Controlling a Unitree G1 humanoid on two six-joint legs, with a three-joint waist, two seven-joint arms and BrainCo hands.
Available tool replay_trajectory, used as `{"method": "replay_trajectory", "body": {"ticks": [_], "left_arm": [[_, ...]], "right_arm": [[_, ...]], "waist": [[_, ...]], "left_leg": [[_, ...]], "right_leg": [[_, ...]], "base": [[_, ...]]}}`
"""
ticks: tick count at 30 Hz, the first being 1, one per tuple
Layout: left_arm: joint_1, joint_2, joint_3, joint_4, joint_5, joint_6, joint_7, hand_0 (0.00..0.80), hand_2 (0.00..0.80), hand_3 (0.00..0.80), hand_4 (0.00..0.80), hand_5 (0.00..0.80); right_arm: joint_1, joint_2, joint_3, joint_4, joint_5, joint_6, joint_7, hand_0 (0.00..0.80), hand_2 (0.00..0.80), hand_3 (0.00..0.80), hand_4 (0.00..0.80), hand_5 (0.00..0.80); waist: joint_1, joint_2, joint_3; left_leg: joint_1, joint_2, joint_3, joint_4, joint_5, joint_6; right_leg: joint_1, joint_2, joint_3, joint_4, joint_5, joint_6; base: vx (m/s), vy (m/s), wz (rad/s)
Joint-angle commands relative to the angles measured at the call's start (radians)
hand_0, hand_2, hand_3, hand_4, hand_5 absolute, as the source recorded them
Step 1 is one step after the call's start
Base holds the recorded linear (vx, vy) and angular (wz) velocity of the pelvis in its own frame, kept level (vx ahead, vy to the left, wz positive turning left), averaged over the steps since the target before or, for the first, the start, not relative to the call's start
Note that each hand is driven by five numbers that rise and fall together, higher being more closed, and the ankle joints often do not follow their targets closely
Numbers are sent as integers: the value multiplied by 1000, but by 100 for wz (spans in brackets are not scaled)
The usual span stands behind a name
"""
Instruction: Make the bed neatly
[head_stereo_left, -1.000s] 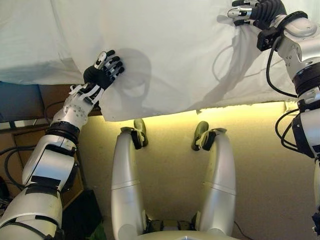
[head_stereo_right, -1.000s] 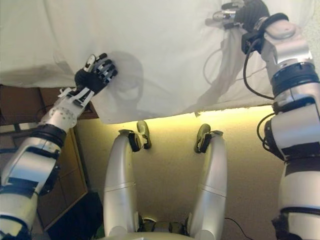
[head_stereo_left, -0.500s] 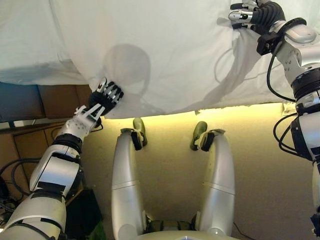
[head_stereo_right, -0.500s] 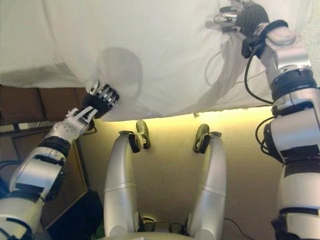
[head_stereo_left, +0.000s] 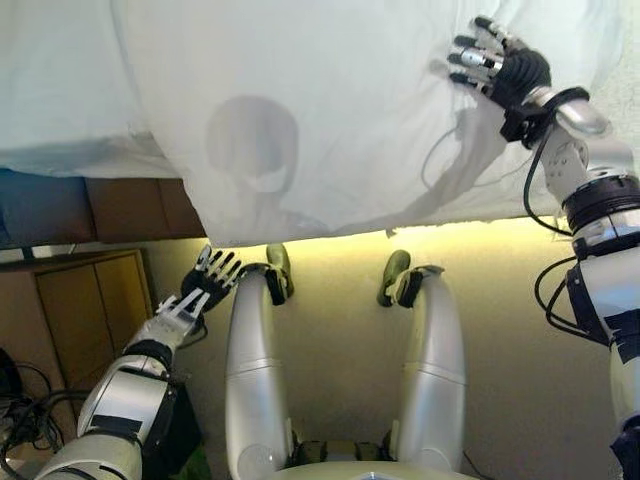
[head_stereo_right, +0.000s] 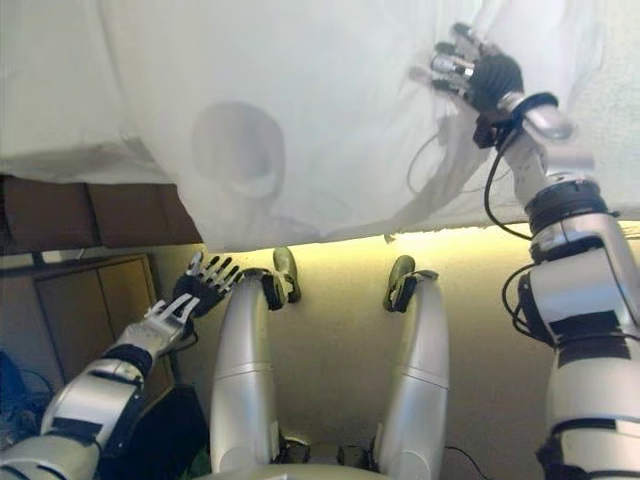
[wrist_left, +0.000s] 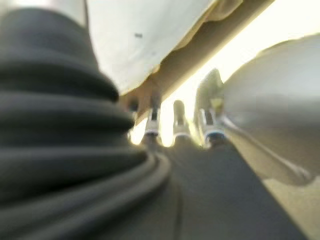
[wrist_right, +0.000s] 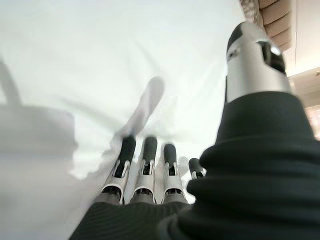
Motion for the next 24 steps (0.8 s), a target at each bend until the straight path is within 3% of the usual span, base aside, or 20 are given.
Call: {"method": "replay_trajectory", "body": {"ticks": [1, 10, 24], "left_arm": [[4, -10, 29, -108, -148, -116, -96, 0, 0, 0, 0, 0], [-3, -18, 42, -276, -148, -215, -208, 0, 0, 0, 0, 0], [-42, -35, 23, -412, -167, -294, -273, 0, 0, 0, 0, 0]], "right_arm": [[96, 23, 26, 61, -8, 110, 67, 0, 0, 0, 0, 0], [172, 45, 7, 180, -81, 148, 18, 0, 0, 0, 0, 0], [214, 36, 2, 268, -130, 214, -32, 0, 0, 0, 0, 0]], "waist": [[35, 19, 10], [63, 44, 10], [62, 74, 10]], "left_leg": [[93, -3, 19, -122, 20, -11], [222, -25, 40, -225, 40, -13], [167, -41, 39, -179, -3, 21]], "right_leg": [[78, 9, -43, -135, 114, 36], [215, -11, -68, -232, 127, 41], [136, -20, -61, -163, 100, 34]], "base": [[53, -54, 7], [57, -56, 12], [6, -3, 0]]}}
